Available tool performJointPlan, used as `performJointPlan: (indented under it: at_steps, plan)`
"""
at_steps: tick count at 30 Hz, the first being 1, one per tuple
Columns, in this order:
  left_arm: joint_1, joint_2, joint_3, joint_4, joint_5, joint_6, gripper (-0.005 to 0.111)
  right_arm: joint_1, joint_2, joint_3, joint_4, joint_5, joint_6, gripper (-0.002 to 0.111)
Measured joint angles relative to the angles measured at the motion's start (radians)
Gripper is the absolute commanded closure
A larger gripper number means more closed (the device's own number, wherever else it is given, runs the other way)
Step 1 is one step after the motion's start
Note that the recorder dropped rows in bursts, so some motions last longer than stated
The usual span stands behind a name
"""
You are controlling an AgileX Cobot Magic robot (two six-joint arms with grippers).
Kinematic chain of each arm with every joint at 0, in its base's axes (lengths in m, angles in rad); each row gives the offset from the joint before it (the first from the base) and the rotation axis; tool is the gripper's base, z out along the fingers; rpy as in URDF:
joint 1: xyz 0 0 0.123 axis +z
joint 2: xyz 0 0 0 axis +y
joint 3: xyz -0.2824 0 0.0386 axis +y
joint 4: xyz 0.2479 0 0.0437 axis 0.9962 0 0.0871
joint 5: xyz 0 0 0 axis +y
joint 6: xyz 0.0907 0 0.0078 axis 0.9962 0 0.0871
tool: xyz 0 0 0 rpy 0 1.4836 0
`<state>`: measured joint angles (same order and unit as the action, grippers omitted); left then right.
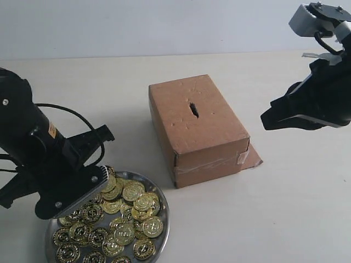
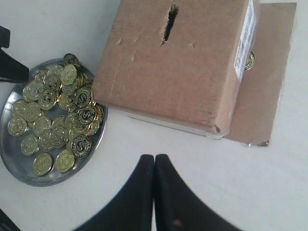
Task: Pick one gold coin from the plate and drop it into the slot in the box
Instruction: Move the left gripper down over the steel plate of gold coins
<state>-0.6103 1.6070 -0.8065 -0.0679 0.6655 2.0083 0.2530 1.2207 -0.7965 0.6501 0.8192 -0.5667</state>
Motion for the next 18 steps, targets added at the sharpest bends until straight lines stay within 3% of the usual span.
performJointPlan:
  at_steps: [12,18]
  plan:
    - [-0.032,0.093,-0.016,0.048,0.012,0.003,0.106,0.002,0.004,0.000,0.008,0.000,-0.004,0.108]
    - [-0.069,0.104,-0.016,0.058,0.012,0.007,0.078,0.002,0.004,0.000,0.008,0.000,-0.004,0.108]
